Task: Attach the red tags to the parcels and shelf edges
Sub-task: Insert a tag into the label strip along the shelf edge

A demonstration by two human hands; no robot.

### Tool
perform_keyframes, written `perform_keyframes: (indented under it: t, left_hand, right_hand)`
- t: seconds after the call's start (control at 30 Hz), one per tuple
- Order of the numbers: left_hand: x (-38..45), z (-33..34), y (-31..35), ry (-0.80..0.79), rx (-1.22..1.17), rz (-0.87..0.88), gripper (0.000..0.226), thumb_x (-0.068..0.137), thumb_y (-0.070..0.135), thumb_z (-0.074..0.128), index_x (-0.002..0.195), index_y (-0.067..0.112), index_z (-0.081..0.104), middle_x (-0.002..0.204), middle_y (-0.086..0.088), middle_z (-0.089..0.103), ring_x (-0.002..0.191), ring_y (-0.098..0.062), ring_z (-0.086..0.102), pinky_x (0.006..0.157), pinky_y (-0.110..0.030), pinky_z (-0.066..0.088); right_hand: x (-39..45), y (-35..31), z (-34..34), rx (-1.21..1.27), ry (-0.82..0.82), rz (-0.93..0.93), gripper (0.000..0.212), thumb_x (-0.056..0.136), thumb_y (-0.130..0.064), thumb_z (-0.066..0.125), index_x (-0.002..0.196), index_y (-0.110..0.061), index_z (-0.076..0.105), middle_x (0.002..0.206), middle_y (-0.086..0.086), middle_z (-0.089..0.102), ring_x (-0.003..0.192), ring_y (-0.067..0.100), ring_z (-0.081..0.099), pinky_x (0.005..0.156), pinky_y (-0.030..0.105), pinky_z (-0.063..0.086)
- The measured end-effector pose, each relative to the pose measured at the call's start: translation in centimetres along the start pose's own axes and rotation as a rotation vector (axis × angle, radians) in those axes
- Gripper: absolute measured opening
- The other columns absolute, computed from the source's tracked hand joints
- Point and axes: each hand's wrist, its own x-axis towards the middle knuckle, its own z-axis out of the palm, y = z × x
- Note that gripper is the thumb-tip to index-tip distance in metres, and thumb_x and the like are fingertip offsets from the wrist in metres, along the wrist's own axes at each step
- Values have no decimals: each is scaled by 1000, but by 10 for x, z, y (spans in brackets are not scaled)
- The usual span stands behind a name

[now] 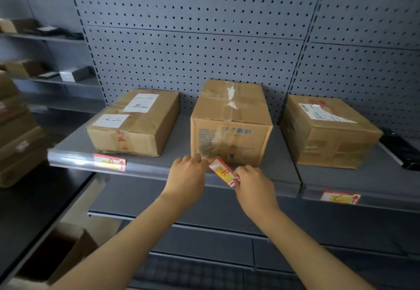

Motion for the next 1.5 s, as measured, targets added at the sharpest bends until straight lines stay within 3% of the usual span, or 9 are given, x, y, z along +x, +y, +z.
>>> perform_keyframes:
  t: [0.13, 0.27, 0.43, 0.5, 0.6, 0.77, 0.9, 1.1, 1.5]
  left_hand:
    - [11, 2, 4, 23, -28, 23, 45, 82, 7, 51, 125, 20, 49, 121, -6, 57, 104, -29, 57, 81, -35, 43]
    - [15, 5, 8, 110, -96, 96, 50, 78, 2, 58, 124, 20, 49, 128, -7, 57, 107, -31, 60, 81, -38, 48]
    - [19, 3, 9, 112, -38, 149, 37, 51, -1, 78, 84, 15, 67, 84, -5, 71, 67, -26, 68, 53, -32, 51]
    - [19, 0, 9, 115, -8, 145, 37, 39, -2, 81, 69, 15, 66, 63, -2, 67, 50, -23, 63, 43, -26, 47]
    - [16, 2, 7, 101, -17, 124, 38, 35, -2, 83, 62, 16, 62, 53, -2, 60, 43, -23, 58, 36, -23, 42]
    - [14, 11, 6, 84, -72, 83, 34, 44, -5, 82, 60, 16, 61, 53, -1, 57, 44, -23, 55, 39, -21, 31]
    - [10, 18, 8, 55, -74, 98, 34, 37, -2, 84, 53, 18, 62, 54, -1, 57, 44, -22, 56, 37, -22, 37]
    - [6, 20, 12, 42, -30, 139, 39, 25, -2, 81, 48, 17, 56, 48, 0, 54, 40, -20, 52, 40, -20, 36]
    - [-10, 13, -18, 25, 58, 65, 36, 33, 3, 82, 61, 18, 64, 56, -1, 59, 45, -21, 57, 42, -25, 41]
  right_hand:
    - [4, -2, 3, -7, -2, 59, 15, 90, -16, 57, 105, -16, 56, 107, 4, 60, 100, 24, 55, 64, 34, 42]
    - [6, -7, 7, 12, 28, 114, 17, 89, -17, 60, 105, -15, 56, 108, 5, 61, 100, 24, 57, 67, 34, 46]
    - [9, -8, 9, 23, 65, 105, 15, 88, -17, 61, 103, -15, 58, 106, 5, 64, 98, 23, 59, 67, 33, 46]
    - [11, -8, 10, 35, 68, 80, 11, 87, -13, 60, 99, -15, 60, 105, 4, 64, 96, 23, 58, 68, 33, 46]
    - [11, -8, 11, 59, 78, 48, 9, 85, -7, 61, 91, -14, 62, 101, 5, 63, 93, 24, 57, 69, 34, 45]
    - [10, -5, 8, 13, 93, -1, 13, 83, -1, 60, 87, -14, 61, 95, 4, 60, 87, 25, 56, 65, 34, 42]
    - [14, -2, 8, -55, 110, -33, 19, 72, 6, 66, 76, -13, 64, 81, 6, 62, 75, 27, 58, 55, 32, 40]
    - [9, -1, 10, -97, 48, -70, 22, 74, 8, 62, 84, -11, 66, 87, 6, 63, 83, 26, 58, 62, 32, 39]
    - [14, -24, 1, -44, 34, -97, 23, 82, 1, 58, 98, -15, 64, 101, 3, 63, 98, 25, 53, 75, 36, 47]
